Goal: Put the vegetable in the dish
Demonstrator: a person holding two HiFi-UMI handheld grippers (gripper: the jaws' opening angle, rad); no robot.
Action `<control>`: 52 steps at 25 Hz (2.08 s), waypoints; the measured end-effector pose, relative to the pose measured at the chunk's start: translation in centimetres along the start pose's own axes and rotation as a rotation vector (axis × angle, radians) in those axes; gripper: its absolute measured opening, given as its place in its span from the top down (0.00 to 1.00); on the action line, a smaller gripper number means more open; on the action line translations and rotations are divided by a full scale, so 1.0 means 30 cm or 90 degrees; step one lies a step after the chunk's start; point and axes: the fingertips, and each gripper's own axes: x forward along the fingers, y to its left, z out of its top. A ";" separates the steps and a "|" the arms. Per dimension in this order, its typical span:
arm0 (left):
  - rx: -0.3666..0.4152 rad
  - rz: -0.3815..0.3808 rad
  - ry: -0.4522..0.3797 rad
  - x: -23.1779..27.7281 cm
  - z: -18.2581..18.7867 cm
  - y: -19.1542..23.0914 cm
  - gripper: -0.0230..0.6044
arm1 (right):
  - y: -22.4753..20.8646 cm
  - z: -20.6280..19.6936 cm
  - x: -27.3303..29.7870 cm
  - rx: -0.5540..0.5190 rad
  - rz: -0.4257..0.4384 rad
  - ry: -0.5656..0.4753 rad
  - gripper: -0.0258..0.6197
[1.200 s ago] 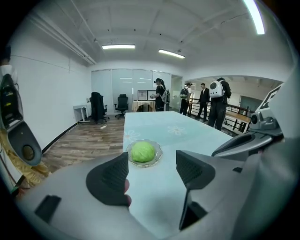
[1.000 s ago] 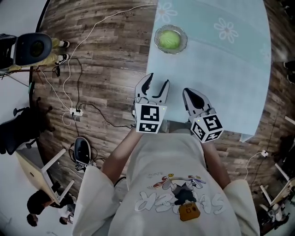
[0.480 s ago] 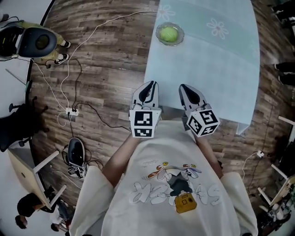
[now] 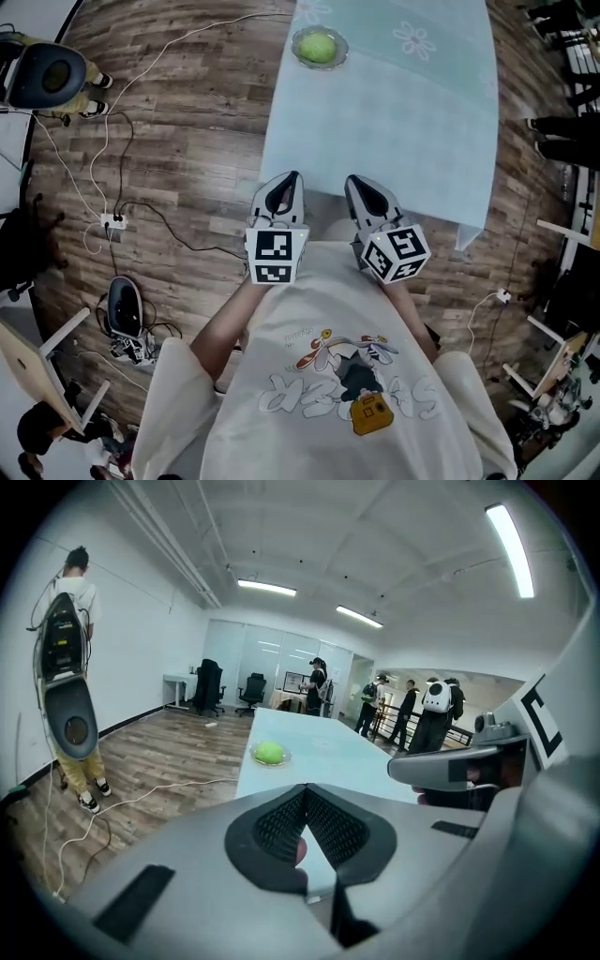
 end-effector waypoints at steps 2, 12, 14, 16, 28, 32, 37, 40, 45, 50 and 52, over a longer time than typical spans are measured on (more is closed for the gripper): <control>-0.009 0.011 0.005 -0.024 -0.030 -0.021 0.95 | -0.022 0.001 -0.040 -0.004 -0.005 0.002 0.93; -0.037 0.104 -0.022 -0.153 -0.020 -0.050 0.95 | -0.027 -0.013 -0.162 -0.002 0.065 -0.016 0.93; -0.038 0.095 -0.021 -0.167 -0.020 -0.154 0.95 | -0.030 -0.032 -0.248 -0.027 0.073 -0.016 0.93; -0.033 0.082 -0.022 -0.165 -0.021 -0.282 0.95 | -0.057 -0.058 -0.336 -0.051 0.081 -0.008 0.93; 0.024 0.009 0.042 -0.277 -0.172 -0.756 0.95 | -0.080 -0.190 -0.655 -0.009 0.135 -0.033 0.93; 0.075 0.013 0.033 -0.305 -0.207 -0.827 0.95 | -0.011 -0.259 -0.700 -0.066 0.169 -0.012 0.93; 0.055 -0.015 0.049 -0.268 -0.219 -0.855 0.95 | -0.027 -0.261 -0.736 -0.097 0.154 -0.010 0.93; 0.068 -0.043 0.063 -0.274 -0.270 -0.924 0.95 | -0.037 -0.283 -0.768 -0.085 0.139 -0.011 0.93; 0.070 -0.036 0.066 -0.272 -0.326 -0.966 0.95 | -0.077 -0.334 -0.787 -0.062 0.130 0.015 0.93; 0.070 -0.031 0.047 -0.263 -0.244 -0.954 0.95 | -0.093 -0.266 -0.783 -0.066 0.125 0.001 0.93; 0.070 -0.028 0.049 -0.270 -0.249 -0.967 0.95 | -0.089 -0.266 -0.794 -0.070 0.126 0.003 0.93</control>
